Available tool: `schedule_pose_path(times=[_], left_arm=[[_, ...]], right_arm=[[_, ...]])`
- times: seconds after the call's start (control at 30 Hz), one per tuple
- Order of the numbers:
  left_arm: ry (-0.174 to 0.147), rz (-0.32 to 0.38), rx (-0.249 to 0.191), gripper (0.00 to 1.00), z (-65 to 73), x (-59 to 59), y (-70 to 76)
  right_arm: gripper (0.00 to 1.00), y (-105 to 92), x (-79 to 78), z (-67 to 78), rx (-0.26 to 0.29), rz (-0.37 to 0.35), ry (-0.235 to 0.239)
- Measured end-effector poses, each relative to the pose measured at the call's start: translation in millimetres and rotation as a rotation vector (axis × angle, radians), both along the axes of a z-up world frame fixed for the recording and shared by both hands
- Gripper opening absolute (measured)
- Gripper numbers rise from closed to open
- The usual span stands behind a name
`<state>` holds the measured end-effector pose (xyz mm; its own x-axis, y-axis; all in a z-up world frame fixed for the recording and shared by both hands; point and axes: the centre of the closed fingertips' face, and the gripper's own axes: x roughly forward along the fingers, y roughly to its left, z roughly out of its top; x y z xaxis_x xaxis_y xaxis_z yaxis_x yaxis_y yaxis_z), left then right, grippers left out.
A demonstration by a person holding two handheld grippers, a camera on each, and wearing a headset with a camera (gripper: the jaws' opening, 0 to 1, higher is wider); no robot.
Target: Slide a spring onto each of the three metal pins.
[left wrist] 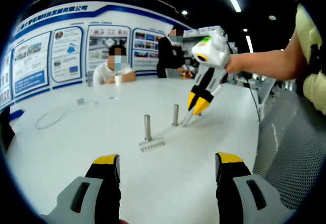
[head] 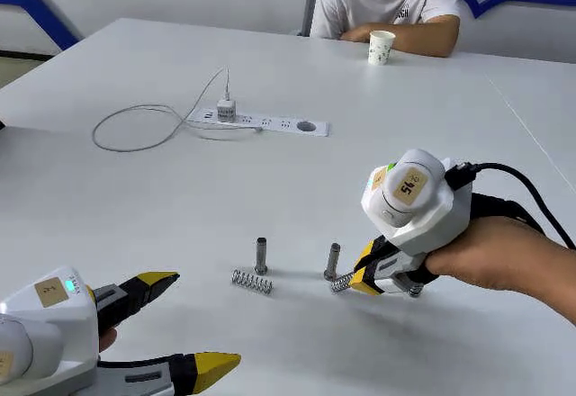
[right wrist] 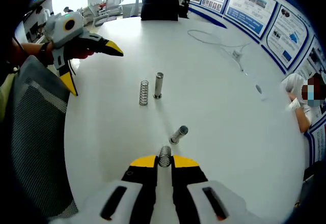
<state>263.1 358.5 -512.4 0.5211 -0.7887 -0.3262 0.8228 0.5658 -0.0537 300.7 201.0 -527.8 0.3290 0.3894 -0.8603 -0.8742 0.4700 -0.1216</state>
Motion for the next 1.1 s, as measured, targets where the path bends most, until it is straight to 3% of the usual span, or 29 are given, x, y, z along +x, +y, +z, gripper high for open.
schedule_pose_path(times=[0.27,1.1], left_arm=[[0.001,-0.003,0.0,0.78,-0.5,0.2,-0.8],[-0.004,-0.004,-0.003,0.78,0.3,-0.1,-1.1]], right_arm=[[0.12,-2.5,0.0,2.0,0.0,-0.01,0.006],[0.12,-0.7,-0.2,26.2,0.039,-0.049,0.032]])
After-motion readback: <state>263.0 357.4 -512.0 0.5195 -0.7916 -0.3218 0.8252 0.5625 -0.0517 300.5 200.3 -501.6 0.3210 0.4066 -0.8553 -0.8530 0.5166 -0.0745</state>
